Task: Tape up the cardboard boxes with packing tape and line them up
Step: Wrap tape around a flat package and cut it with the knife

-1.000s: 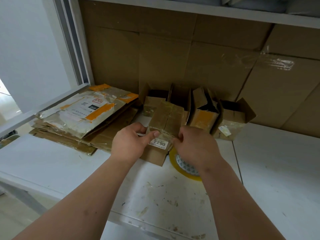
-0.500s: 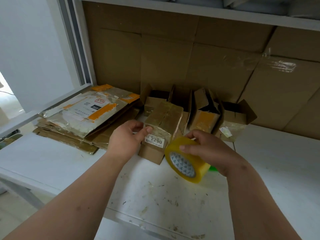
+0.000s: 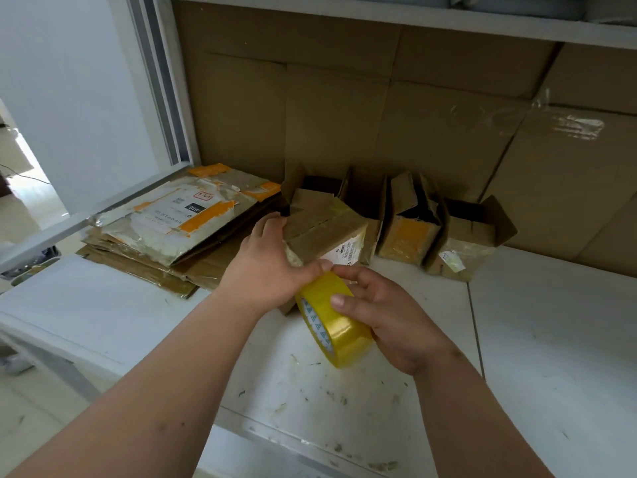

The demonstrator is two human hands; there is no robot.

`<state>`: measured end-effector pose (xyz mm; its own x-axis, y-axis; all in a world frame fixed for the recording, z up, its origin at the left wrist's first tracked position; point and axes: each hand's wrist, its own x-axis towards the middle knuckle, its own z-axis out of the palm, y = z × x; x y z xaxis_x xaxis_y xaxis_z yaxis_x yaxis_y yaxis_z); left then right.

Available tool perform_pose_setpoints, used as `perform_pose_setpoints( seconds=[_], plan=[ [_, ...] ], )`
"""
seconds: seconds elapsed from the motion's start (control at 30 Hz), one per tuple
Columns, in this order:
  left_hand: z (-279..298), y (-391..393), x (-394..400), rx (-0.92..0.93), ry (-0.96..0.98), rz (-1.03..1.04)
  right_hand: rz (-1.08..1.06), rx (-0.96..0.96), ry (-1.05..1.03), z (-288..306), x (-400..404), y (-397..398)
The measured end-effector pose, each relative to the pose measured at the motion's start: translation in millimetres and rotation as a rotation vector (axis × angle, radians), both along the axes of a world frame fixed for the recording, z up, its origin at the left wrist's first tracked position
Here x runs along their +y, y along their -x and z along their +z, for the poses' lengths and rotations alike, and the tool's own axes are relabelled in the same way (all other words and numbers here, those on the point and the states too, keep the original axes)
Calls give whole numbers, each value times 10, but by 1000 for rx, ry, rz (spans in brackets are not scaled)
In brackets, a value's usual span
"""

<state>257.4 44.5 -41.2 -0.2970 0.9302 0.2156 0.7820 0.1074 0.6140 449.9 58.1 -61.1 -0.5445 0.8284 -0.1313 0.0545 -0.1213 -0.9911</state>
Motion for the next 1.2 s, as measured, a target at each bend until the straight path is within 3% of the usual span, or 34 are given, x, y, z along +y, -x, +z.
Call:
perform_pose_setpoints(
  seconds=[0.33,0.73,1.03,1.1,1.2],
  plan=[
    [70,142,42,62,-17,59,238,2,17,-66,-67,-139],
    [252,163,9,61,61,76,238,-42,30,-63,-143,-302],
    [143,107,-81,-8,83,-45,287,-9,57,-36,-125,-337],
    [87,33,-119,-84,56,-47,289,-9,47,-32,-114,-342],
    [-11,-76,-199,-414,-105,25,286,-20,26,-26,-109,-354]
  ],
)
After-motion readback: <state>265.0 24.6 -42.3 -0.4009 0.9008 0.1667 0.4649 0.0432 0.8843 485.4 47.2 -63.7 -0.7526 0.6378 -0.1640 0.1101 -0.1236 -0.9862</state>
